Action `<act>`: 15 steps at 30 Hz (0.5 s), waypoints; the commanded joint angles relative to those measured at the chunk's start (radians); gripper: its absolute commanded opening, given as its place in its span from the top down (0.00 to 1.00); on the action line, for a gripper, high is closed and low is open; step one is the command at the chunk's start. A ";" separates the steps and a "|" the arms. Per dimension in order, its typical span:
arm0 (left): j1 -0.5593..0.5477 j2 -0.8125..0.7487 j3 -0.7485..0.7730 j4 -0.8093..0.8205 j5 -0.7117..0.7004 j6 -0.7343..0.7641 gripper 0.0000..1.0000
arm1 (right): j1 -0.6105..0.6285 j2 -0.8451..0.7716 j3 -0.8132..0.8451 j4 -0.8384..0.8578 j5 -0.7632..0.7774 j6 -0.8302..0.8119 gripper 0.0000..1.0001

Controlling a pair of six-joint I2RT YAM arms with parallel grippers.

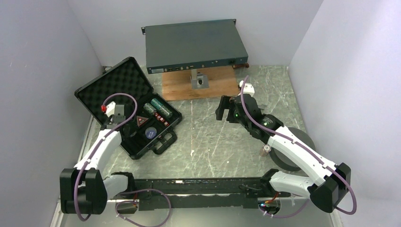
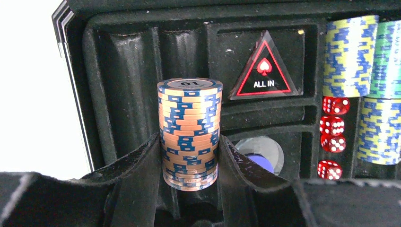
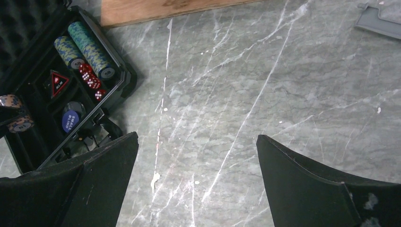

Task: Pack up texas hold em set

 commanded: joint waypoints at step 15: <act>0.126 0.120 0.064 0.133 0.096 0.018 1.00 | -0.040 0.027 -0.014 0.055 -0.051 -0.020 0.00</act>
